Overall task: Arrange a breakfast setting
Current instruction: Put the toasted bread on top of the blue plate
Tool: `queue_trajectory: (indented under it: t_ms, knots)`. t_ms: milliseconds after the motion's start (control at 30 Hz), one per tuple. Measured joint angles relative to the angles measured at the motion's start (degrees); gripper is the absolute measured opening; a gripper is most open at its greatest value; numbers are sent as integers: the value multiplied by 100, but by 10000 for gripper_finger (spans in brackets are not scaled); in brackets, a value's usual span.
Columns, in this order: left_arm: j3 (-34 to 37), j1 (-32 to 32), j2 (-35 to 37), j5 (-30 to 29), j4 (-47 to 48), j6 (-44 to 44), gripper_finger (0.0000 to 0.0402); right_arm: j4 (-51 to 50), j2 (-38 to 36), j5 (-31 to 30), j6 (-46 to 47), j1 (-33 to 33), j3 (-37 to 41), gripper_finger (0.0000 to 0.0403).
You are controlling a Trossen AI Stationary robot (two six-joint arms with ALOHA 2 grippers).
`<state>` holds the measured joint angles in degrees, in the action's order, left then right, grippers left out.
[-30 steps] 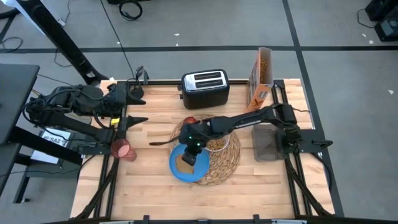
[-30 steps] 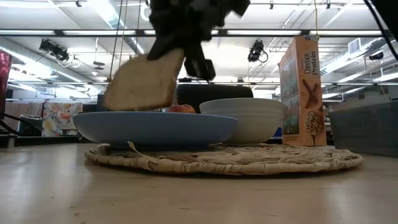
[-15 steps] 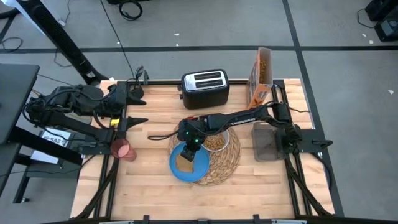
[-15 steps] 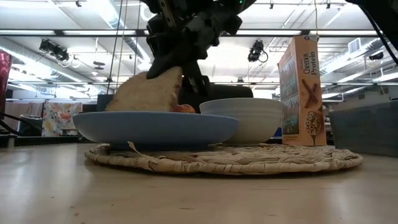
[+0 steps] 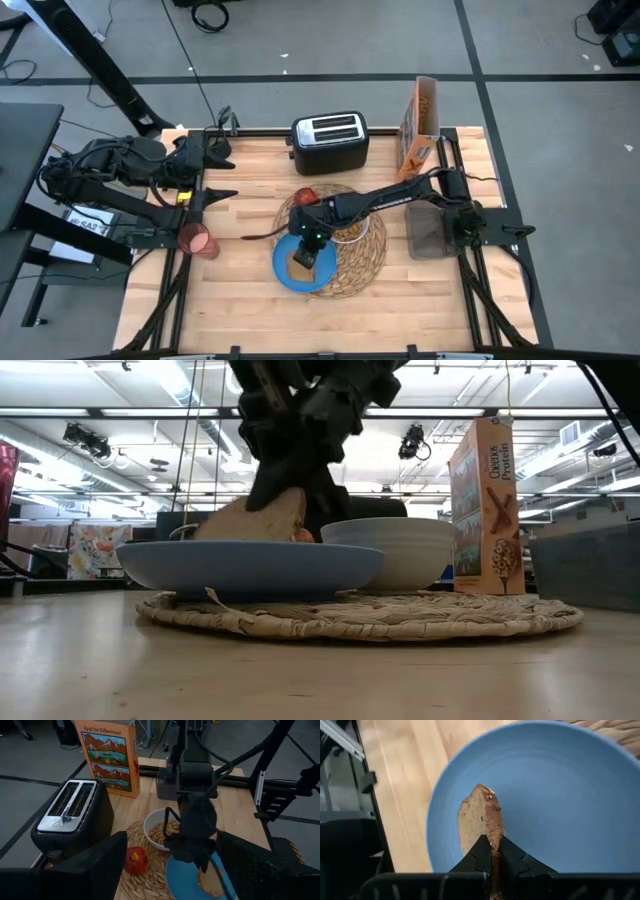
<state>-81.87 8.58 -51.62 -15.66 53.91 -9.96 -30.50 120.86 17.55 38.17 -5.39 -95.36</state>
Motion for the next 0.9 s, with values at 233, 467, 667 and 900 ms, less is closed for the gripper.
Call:
queue_trajectory:
  t_ms: [233,467,667,900]
  knots:
    - [0,2,0,45,-2,-13,313,-11,-9,-125,18,9,1,44]
    - [0,2,0,123,-2,16,313,-46,-9,-310,-170,9,1,91]
    - [0,131,-9,308,41,160,313,-104,-9,-353,-271,10,1,130]
    - [-2,514,-11,308,954,-696,313,-357,-301,-775,-499,9,1,159]
